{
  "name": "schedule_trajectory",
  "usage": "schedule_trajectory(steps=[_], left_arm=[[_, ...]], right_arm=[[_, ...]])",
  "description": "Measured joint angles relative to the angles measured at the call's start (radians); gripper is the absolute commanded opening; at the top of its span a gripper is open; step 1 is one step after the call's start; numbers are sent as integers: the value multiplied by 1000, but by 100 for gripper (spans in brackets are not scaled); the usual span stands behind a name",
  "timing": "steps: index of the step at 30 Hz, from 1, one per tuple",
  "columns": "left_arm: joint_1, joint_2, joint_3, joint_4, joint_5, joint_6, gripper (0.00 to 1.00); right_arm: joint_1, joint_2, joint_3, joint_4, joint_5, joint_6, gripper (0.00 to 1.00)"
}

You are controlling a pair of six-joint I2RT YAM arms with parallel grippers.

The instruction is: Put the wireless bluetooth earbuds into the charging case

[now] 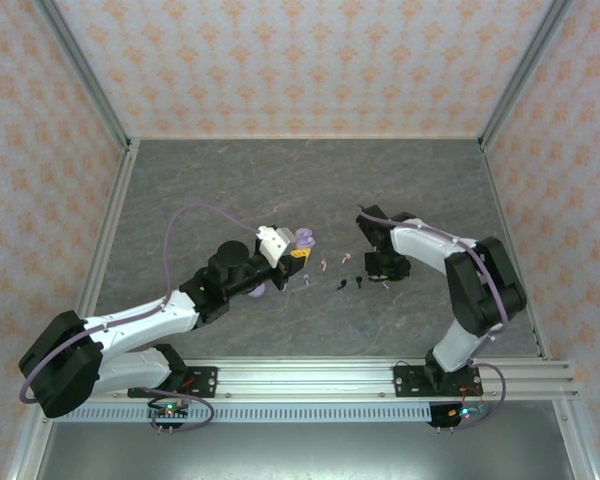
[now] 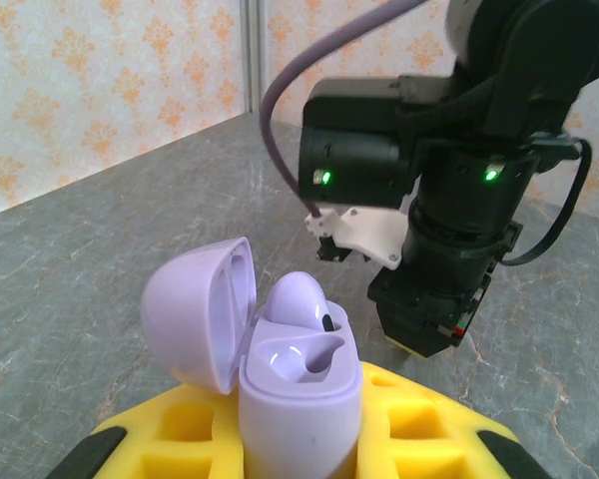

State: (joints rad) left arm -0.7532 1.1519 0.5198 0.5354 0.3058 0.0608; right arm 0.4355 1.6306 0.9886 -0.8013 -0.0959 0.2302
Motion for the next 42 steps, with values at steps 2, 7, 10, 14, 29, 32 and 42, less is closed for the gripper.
schedule_trajectory(steps=[2,7,10,14,29,32,42], left_arm=[[0,0,0,2,0,-3,0],[0,2,1,26,13,-11,0],[0,16,11,44,32,-11,0],[0,45,35,72,53,-19,0],[0,111,80,145,83,-65,0],[0,112,82,151,83,-71,0],[0,114,84,171,82,-90,0]], right_arm=[[-7,-85,-3,17,-37,0,16],[-33,-350,3,137,-233,18,16],[-32,-447,10,245,-381,66,16],[-28,-519,11,388,-526,148,16],[108,-557,-4,681,-626,290,16],[122,-556,-8,684,-613,290,16],[153,-548,-31,683,-572,272,16]])
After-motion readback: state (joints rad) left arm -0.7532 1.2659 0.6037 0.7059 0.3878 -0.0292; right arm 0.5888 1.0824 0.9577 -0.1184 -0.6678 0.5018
